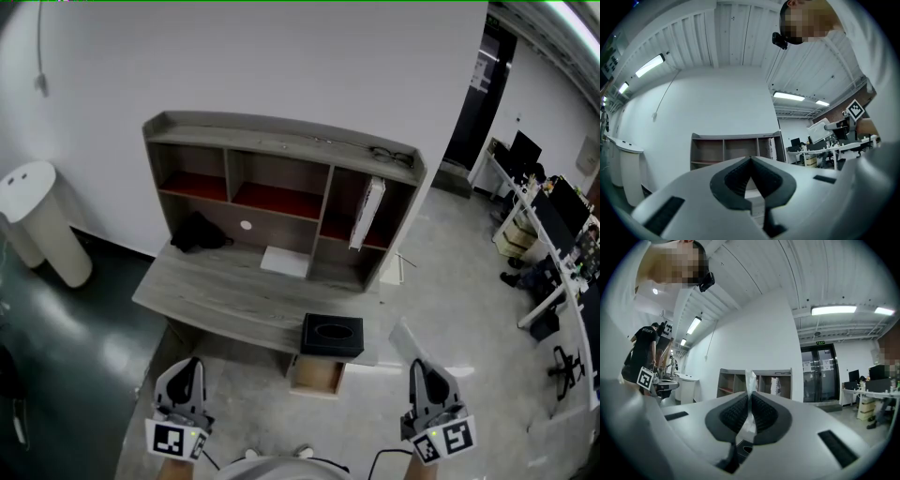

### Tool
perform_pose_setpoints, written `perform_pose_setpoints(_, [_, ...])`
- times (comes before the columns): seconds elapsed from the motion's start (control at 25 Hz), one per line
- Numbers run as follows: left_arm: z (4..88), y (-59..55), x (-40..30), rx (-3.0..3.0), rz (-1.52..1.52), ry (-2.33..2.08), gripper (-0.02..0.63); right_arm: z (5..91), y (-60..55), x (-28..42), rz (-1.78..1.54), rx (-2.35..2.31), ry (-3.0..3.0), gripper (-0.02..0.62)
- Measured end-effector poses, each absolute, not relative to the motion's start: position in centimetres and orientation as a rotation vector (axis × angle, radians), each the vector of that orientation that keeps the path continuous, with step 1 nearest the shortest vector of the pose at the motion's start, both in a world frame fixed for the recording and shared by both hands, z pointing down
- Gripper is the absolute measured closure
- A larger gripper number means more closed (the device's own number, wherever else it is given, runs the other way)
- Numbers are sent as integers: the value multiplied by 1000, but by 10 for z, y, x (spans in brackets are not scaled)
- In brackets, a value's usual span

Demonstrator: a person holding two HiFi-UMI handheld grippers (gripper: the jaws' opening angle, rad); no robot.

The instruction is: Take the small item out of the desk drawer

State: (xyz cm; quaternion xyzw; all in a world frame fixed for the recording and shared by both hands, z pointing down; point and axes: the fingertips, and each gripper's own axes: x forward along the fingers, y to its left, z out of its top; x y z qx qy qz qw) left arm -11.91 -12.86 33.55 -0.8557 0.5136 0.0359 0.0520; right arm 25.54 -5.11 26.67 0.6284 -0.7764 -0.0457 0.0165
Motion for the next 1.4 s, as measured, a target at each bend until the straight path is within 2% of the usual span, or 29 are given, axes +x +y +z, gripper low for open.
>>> perform_pose_setpoints(0.56, [343, -128, -123, -2672, 119, 1542, 589, 266, -10, 272, -150, 2120, -2247, 568])
perform_pose_setpoints(1.4, [354, -107, -152, -2734, 115, 1483, 589, 266, 2, 213, -169, 2062, -2247, 569])
